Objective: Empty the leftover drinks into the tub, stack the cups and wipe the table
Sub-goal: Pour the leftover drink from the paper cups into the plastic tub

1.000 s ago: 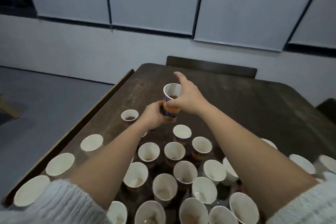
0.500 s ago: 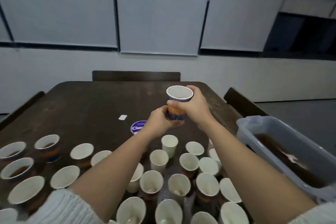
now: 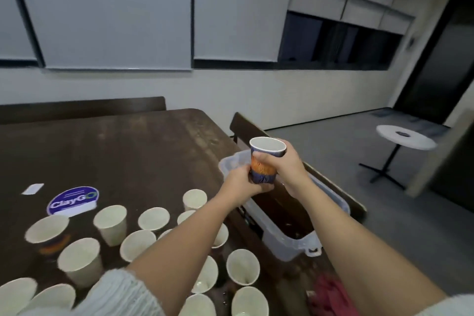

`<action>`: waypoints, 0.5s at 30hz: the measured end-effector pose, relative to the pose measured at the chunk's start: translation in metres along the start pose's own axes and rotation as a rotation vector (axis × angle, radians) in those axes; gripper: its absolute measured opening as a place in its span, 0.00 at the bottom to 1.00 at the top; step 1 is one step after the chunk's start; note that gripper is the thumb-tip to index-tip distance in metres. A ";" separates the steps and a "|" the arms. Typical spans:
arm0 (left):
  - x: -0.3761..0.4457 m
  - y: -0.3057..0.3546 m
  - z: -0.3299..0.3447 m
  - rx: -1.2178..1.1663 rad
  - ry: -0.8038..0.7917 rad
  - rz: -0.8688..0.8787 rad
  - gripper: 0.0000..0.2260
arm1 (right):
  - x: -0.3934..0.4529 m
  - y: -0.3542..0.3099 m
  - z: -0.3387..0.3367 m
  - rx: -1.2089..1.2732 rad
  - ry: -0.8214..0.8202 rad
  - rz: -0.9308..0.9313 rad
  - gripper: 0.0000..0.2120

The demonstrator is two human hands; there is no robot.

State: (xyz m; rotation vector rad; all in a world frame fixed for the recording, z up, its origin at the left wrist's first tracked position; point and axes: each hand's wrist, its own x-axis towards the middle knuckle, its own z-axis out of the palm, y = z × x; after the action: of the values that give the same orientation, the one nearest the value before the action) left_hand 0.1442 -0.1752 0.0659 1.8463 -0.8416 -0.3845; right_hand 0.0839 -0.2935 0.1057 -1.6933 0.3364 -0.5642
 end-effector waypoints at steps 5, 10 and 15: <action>0.028 -0.011 0.043 0.284 -0.050 0.008 0.24 | 0.013 0.031 -0.047 -0.154 0.038 0.035 0.26; 0.036 -0.039 0.047 0.866 -0.148 -0.205 0.28 | 0.022 0.056 -0.073 -0.392 -0.037 0.085 0.32; 0.041 -0.049 0.045 0.865 -0.113 -0.223 0.26 | 0.027 0.070 -0.082 -0.589 -0.097 0.116 0.35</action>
State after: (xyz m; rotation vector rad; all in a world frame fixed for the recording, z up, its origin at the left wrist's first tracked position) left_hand 0.1645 -0.2235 0.0075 2.7552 -0.9647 -0.2790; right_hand 0.0684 -0.3895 0.0525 -2.2390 0.5652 -0.3077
